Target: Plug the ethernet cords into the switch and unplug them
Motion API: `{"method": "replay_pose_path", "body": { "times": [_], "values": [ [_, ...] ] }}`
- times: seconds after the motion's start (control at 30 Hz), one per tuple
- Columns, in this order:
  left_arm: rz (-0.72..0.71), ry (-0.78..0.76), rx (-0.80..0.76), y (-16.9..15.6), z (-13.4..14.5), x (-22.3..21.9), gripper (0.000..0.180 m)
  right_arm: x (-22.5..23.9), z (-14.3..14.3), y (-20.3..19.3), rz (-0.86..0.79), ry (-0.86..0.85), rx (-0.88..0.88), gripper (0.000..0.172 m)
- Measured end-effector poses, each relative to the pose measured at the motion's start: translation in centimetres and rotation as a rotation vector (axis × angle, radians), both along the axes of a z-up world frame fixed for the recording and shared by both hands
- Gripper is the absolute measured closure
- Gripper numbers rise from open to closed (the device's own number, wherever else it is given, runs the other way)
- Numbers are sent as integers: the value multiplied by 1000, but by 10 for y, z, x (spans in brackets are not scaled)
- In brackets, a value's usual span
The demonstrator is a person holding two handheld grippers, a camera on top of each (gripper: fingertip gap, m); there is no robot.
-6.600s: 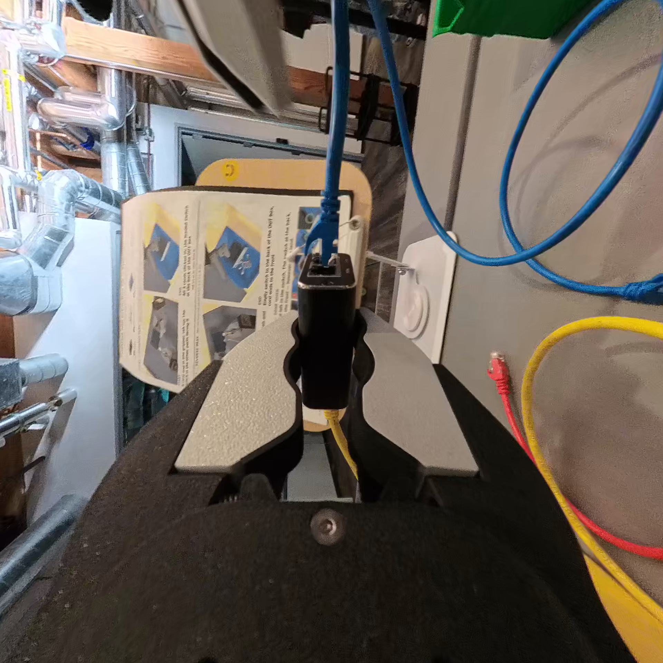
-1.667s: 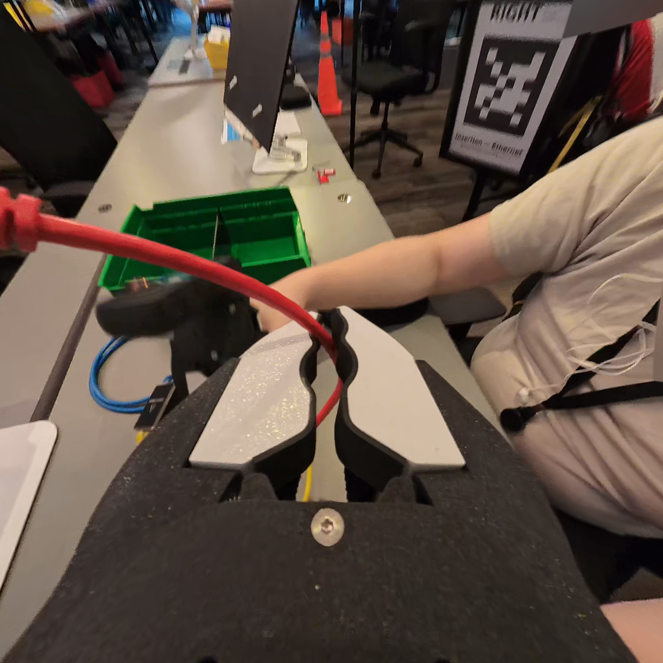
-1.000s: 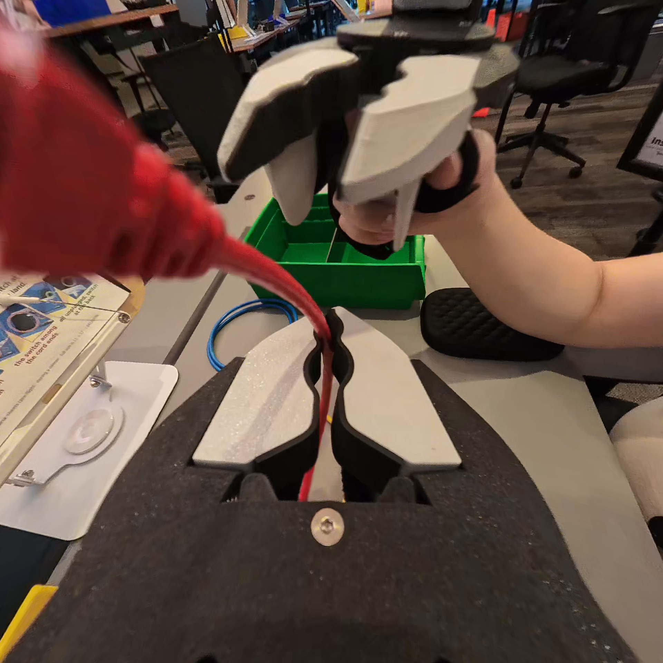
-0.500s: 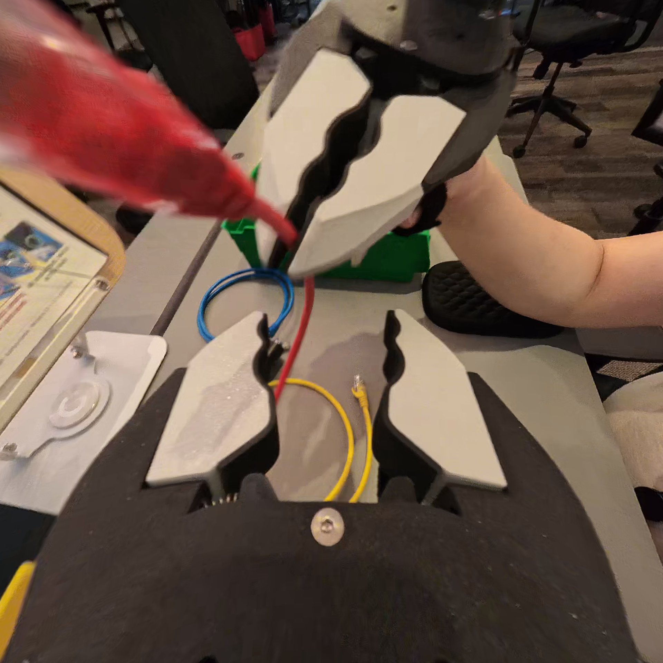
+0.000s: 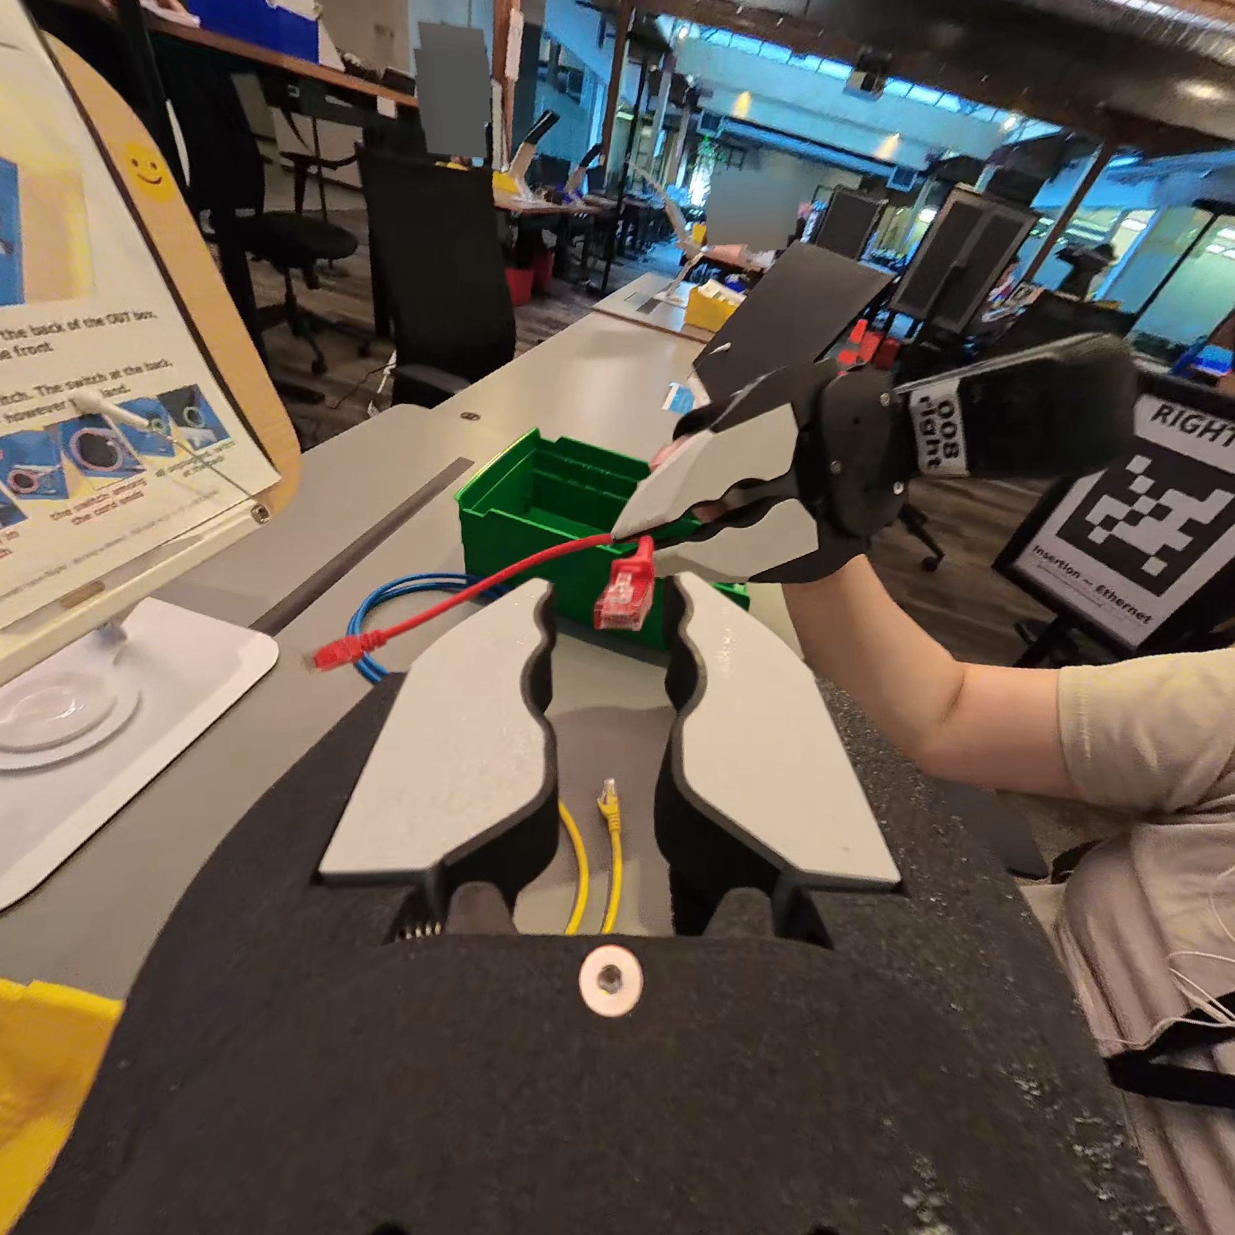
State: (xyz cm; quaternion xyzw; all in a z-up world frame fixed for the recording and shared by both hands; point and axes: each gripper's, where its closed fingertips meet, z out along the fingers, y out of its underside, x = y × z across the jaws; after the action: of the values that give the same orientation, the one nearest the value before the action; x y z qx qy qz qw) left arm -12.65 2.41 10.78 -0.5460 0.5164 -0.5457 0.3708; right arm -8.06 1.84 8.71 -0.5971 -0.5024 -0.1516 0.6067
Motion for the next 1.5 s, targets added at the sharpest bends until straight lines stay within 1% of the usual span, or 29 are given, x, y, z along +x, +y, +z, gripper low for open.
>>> {"method": "replay_pose_path", "body": {
  "times": [0.03, 0.1, 0.3, 0.4, 0.5, 0.57, 0.63, 0.7, 0.73, 0.77, 0.8, 0.83, 0.87, 0.9, 0.93, 0.97, 1.0, 1.07, 1.13, 1.23, 1.33, 1.37, 1.43, 1.47, 1.5],
  "values": [
    [-7, -9, 0, 0, 1, 0, 154, 1, 0, 0, -3, -8, 8, 166],
    [-19, 1, 28, -2, -1, -1, 165, 0, -1, 0, 2, -9, 5, 166],
    [-47, 45, 58, -8, -9, 1, 163, -3, -3, -1, 28, -10, 5, 166],
    [-65, 53, 70, -11, -11, 2, 166, -2, -5, 0, 25, -22, 12, 166],
    [-66, 42, 81, -12, -8, 4, 168, -1, -8, 4, 28, 36, -19, 166],
    [-49, 25, 61, -10, -5, 5, 168, -1, -3, 8, 29, 120, -20, 162],
    [-12, 19, 39, -2, -5, 4, 168, -4, 4, 7, 53, 224, -45, 149],
    [19, 18, 11, 7, -6, 0, 168, -13, 8, 1, 117, 322, -115, 148],
    [28, 11, -8, 11, -5, -2, 168, -22, 11, -5, 180, 387, -155, 148],
    [33, 0, -25, 14, -4, -4, 168, -37, 12, -14, 277, 469, -226, 149],
    [35, -9, -36, 17, -3, -5, 168, -52, 9, -24, 379, 553, -344, 151],
    [37, -16, -36, 18, -2, -7, 168, -66, 2, -28, 447, 633, -483, 149],
    [43, -23, -33, 20, -1, -8, 168, -76, -4, -24, 455, 717, -588, 140],
    [47, -30, -30, 20, 1, -10, 168, -82, -11, -13, 429, 800, -639, 129],
    [45, -41, -23, 19, 4, -11, 168, -87, -17, -4, 418, 865, -650, 120],
    [36, -52, -15, 16, 6, -11, 168, -90, -18, 4, 425, 930, -628, 119],
    [23, -55, -10, 13, 8, -12, 168, -88, -13, 8, 451, 1003, -577, 120],
    [-8, -58, 7, 5, 11, -13, 168, -74, 4, 11, 496, 1163, -462, 128],
    [-35, -54, 24, -2, 12, -13, 168, -61, 17, 7, 553, 1266, -408, 136],
    [-81, -57, 23, -12, 13, -9, 168, -58, 20, 3, 587, 1287, -409, 136],
    [-112, -31, 29, -19, 8, -4, 168, -56, 31, -8, 693, 1357, -405, 139],
    [-119, -22, 33, -21, 6, -3, 168, -55, 33, -9, 712, 1375, -412, 146],
    [-125, -21, 30, -23, 6, -2, 168, -55, 31, -10, 727, 1360, -440, 151],
    [-125, -15, 34, -23, 5, -3, 168, -55, 30, -12, 733, 1338, -450, 161],
    [-138, -11, 35, -25, 4, -3, 168, -55, 29, -12, 726, 1315, -461, 161]
  ]
}}
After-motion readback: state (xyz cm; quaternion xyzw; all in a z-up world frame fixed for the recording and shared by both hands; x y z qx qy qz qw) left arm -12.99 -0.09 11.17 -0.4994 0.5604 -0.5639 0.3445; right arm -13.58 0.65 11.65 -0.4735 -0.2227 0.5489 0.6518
